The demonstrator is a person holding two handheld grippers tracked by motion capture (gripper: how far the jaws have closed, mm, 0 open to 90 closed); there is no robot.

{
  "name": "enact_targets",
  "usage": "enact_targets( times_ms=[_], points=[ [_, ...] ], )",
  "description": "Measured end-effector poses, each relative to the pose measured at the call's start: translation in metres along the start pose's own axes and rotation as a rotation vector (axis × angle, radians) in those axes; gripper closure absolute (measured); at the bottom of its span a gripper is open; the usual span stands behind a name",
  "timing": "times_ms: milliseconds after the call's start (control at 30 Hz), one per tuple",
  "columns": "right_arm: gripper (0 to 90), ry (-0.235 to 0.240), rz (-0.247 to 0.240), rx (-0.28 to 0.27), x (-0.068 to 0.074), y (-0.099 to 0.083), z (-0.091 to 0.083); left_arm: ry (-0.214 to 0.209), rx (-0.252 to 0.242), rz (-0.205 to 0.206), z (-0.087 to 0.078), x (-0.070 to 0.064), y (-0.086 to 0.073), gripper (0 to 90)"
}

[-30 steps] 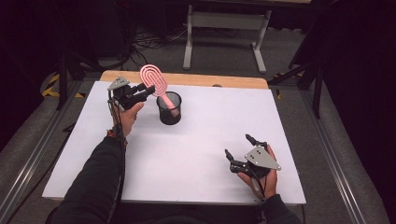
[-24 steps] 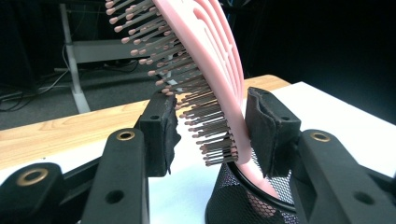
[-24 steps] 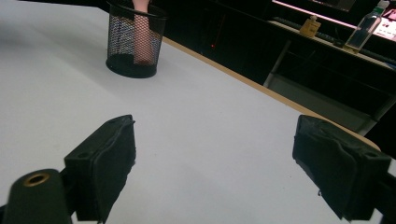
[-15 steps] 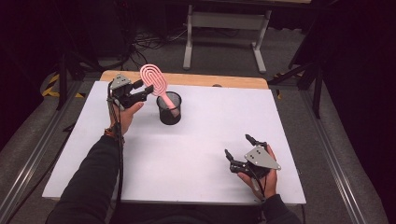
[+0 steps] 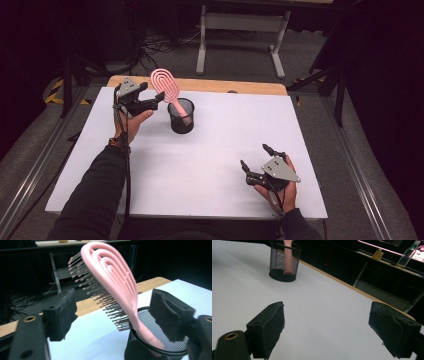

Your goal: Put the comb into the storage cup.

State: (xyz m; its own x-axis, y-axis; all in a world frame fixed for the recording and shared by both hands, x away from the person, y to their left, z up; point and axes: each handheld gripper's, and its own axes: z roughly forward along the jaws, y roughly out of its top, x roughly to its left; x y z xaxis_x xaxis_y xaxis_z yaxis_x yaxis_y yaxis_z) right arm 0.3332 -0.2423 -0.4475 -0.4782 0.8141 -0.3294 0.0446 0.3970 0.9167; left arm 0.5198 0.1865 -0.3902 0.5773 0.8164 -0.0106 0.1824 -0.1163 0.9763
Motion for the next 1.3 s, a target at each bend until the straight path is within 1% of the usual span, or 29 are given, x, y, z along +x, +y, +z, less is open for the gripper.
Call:
enact_targets(
  times_ms=[67,100,133,200,233,300,400,500,533,600,733,833,1000,1100,1200,1267,1300],
  points=[
    [14.0,0.000,-0.001,-0.002,0.000,0.000,0.000,-0.005,0.000,0.021,-0.002,-0.001,0.001,17.7],
    [14.0,-0.001,0.003,-0.003,0.000,0.001,0.000,-0.005,0.005,0.031,-0.003,-0.002,0.002,16.0],
    [14.0,-0.002,0.003,-0.003,0.000,0.001,0.000,-0.007,0.016,0.049,-0.003,-0.003,0.002,14.7],
    [14.0,-0.003,0.003,-0.004,0.000,0.001,0.000,-0.014,0.029,0.060,-0.005,-0.005,0.003,11.1],
    [14.0,-0.003,0.002,-0.005,0.000,0.001,-0.001,-0.012,0.030,0.075,-0.006,-0.005,0.004,9.9],
    [14.0,-0.004,0.003,-0.005,-0.001,0.001,-0.001,-0.021,0.033,0.097,-0.009,-0.006,0.003,8.6],
    [14.0,-0.005,0.003,-0.006,-0.001,0.001,-0.001,-0.030,0.041,0.121,-0.012,-0.007,0.002,6.5],
    [14.0,-0.005,0.002,-0.006,-0.001,0.001,-0.001,-0.043,0.041,0.127,-0.015,-0.007,0.000,6.2],
    [14.0,-0.005,0.001,-0.006,-0.001,0.001,-0.001,-0.038,0.039,0.130,-0.016,-0.007,-0.001,6.3],
    [14.0,-0.005,0.001,-0.005,-0.001,0.001,-0.001,-0.045,0.040,0.130,-0.017,-0.007,-0.002,6.3],
    [14.0,-0.004,0.001,-0.009,-0.001,0.001,-0.001,-0.062,0.034,0.153,-0.021,-0.010,-0.005,6.1],
    [14.0,-0.005,0.003,-0.006,-0.001,0.001,-0.001,-0.075,0.035,0.153,-0.023,-0.012,-0.007,5.5],
    [14.0,-0.007,0.004,-0.010,-0.001,0.002,-0.001,-0.098,0.015,0.162,-0.028,-0.017,-0.011,5.5],
    [14.0,-0.008,0.002,-0.008,-0.001,0.002,0.000,-0.106,0.012,0.183,-0.032,-0.021,-0.012,5.2],
    [14.0,-0.009,0.004,-0.010,-0.002,0.002,-0.001,-0.098,-0.010,0.186,-0.036,-0.024,-0.015,5.7],
    [14.0,-0.012,0.002,-0.014,-0.002,0.002,-0.001,-0.107,-0.018,0.178,-0.038,-0.025,-0.017,6.1],
    [14.0,-0.012,0.003,-0.015,-0.002,0.002,-0.001,-0.107,-0.021,0.186,-0.039,-0.027,-0.017,6.1]
  ],
)
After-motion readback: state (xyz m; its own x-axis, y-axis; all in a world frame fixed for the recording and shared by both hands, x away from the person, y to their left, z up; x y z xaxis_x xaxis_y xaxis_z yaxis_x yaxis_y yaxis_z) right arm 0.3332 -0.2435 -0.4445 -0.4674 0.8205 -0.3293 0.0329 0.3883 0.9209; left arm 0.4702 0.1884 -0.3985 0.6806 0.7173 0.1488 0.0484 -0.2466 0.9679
